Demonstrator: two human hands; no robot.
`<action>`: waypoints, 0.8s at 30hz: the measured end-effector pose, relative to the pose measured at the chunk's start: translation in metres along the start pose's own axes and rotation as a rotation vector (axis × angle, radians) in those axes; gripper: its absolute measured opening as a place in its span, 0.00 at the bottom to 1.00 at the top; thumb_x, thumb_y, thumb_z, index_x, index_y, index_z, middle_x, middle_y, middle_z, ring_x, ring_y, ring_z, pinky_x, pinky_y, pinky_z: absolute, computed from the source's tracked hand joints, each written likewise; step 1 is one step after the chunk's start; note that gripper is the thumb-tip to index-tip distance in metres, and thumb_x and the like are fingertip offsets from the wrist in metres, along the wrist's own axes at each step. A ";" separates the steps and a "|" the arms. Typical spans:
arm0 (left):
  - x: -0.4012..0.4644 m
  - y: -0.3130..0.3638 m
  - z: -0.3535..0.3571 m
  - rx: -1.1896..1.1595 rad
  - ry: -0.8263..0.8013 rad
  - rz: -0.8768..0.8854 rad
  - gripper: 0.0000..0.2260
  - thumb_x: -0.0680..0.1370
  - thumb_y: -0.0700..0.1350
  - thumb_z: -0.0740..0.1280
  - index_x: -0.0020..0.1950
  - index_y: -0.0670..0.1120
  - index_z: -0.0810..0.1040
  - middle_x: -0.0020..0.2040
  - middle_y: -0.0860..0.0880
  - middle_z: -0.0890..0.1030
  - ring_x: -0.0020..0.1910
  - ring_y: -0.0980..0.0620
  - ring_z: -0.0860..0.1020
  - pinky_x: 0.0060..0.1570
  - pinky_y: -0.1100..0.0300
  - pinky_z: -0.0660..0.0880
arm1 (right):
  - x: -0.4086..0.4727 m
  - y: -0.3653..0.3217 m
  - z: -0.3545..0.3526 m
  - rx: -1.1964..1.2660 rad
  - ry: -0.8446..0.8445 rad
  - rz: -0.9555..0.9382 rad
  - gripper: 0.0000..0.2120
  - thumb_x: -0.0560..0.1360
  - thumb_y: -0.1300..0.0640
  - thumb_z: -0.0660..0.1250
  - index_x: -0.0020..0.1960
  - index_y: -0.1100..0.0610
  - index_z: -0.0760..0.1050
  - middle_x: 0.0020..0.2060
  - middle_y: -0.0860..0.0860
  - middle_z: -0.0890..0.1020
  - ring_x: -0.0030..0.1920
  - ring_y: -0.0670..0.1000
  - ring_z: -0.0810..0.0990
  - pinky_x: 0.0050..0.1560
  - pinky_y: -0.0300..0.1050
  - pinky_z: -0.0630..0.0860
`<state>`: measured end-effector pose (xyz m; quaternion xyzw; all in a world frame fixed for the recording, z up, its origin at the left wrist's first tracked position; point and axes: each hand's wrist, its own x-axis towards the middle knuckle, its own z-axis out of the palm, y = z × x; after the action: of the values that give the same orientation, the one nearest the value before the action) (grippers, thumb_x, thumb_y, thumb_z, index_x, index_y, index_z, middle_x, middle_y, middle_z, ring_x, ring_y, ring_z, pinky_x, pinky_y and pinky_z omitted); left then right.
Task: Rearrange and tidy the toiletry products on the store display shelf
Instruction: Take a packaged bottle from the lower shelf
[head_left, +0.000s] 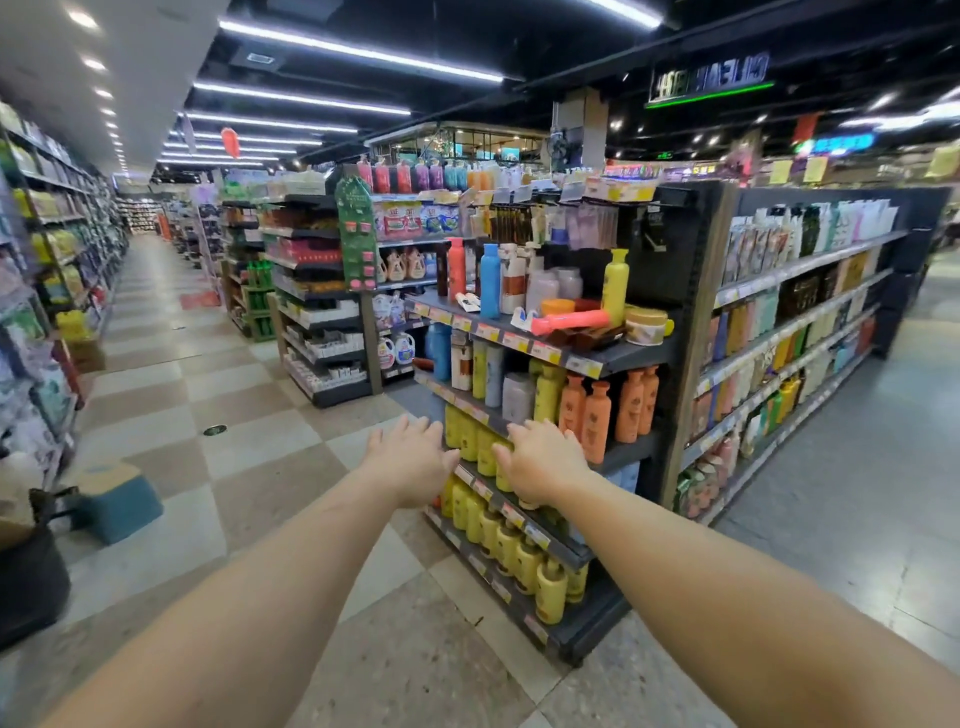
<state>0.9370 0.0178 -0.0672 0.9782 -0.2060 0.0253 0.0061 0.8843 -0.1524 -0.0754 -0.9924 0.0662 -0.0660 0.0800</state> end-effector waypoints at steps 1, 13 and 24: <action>0.019 -0.015 0.000 0.008 0.001 0.016 0.27 0.81 0.60 0.48 0.76 0.48 0.58 0.77 0.47 0.59 0.76 0.45 0.53 0.71 0.41 0.50 | 0.020 -0.008 0.004 0.009 0.005 0.011 0.24 0.81 0.43 0.49 0.71 0.55 0.66 0.68 0.54 0.70 0.70 0.56 0.63 0.71 0.60 0.57; 0.218 -0.096 0.002 0.011 0.042 0.192 0.28 0.80 0.62 0.48 0.78 0.53 0.53 0.78 0.49 0.55 0.77 0.45 0.49 0.73 0.40 0.45 | 0.207 -0.037 0.035 0.062 0.049 0.172 0.24 0.81 0.41 0.50 0.69 0.54 0.67 0.68 0.54 0.70 0.71 0.57 0.62 0.71 0.58 0.59; 0.394 -0.131 0.017 0.003 0.027 0.157 0.27 0.80 0.61 0.49 0.77 0.51 0.54 0.78 0.47 0.57 0.77 0.44 0.50 0.72 0.39 0.46 | 0.394 -0.017 0.057 0.054 0.056 0.122 0.24 0.80 0.42 0.52 0.70 0.53 0.67 0.68 0.54 0.71 0.70 0.56 0.64 0.70 0.59 0.61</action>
<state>1.3510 -0.0211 -0.0642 0.9587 -0.2817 0.0394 0.0055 1.2816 -0.1836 -0.0814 -0.9817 0.1271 -0.0905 0.1090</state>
